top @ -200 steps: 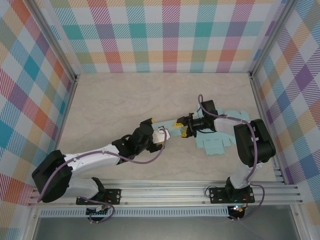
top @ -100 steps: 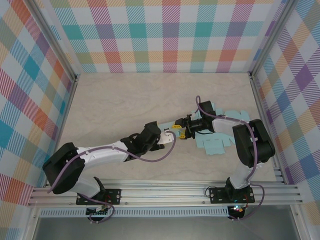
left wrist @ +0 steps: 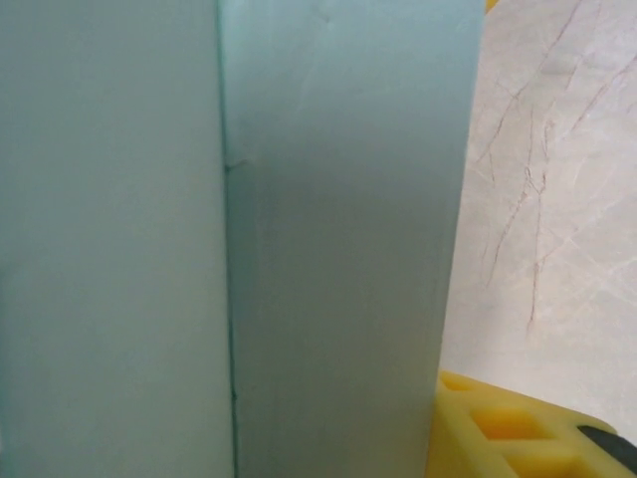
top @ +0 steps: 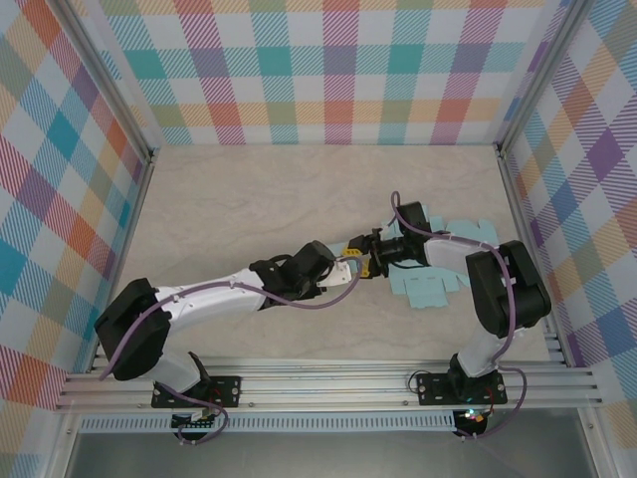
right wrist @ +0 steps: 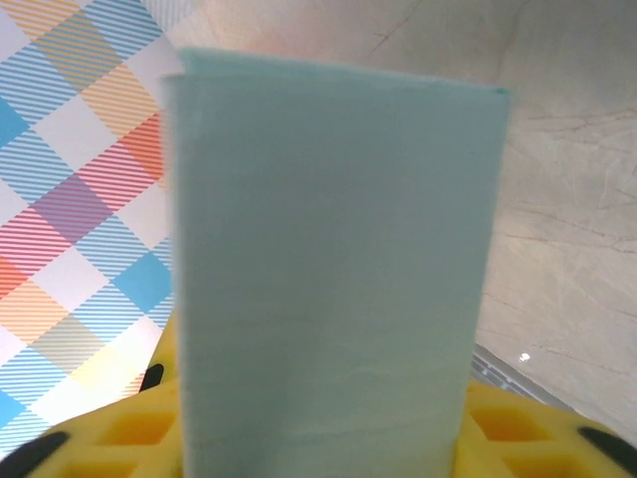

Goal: Fold the paper box

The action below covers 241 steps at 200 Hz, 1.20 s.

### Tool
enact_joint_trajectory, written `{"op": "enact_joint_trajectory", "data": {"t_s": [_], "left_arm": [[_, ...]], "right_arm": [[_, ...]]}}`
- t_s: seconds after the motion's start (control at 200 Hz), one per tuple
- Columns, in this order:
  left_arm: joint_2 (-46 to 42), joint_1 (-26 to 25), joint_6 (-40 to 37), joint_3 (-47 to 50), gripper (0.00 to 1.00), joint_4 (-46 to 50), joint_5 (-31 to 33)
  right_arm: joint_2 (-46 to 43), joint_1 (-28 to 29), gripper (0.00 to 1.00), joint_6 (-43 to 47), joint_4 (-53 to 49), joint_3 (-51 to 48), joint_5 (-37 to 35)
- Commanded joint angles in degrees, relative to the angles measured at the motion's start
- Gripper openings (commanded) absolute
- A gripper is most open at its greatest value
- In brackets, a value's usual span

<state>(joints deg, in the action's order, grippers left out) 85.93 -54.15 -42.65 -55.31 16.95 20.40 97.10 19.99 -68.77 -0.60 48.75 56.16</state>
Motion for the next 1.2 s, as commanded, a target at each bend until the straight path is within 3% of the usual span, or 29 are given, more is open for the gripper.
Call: {"op": "enact_joint_trajectory", "data": {"t_s": [0.0,0.18,0.515,0.625,0.805,0.96,1.105,1.2], "left_arm": [[0.3,0.4,2.5,-4.5,0.44,6.8,2.3],[2.4,0.6,4.2,-8.5,0.4,16.4,-0.3],[5.4,5.5,6.5,-15.1,0.41,27.6,-14.2],[7.1,8.3,6.1,-17.4,0.4,30.2,-19.5],[10.0,11.5,4.4,-20.1,0.39,33.0,-25.3],[13.2,13.4,3.6,-22.6,0.47,33.6,-27.5],[15.8,13.5,3.1,-23.8,0.68,32.3,-25.0],[16.6,13.5,2.9,-24.9,0.71,32.0,-23.7]], "right_arm": [[-1.5,0.6,0.58,4.0,-5.5,-1.4,0.4],[-2.5,-1.0,0.81,5.7,-5.7,-2.4,-1.6],[-8.8,-9.6,0.94,17.3,-16.6,-2.3,-7.9],[-11.1,-10.5,1.0,20.6,-19.5,-2.2,-10.5],[-13.5,-10.5,1.0,24.5,-22.9,-1.1,-14.1],[-13.6,-10.5,1.0,25.9,-23.6,-1.3,-14.6],[-14.4,-10.5,1.0,27.1,-23.1,-2.0,-15.1],[-15.4,-10.5,1.0,28.3,-23.8,-2.1,-16.0]]}}
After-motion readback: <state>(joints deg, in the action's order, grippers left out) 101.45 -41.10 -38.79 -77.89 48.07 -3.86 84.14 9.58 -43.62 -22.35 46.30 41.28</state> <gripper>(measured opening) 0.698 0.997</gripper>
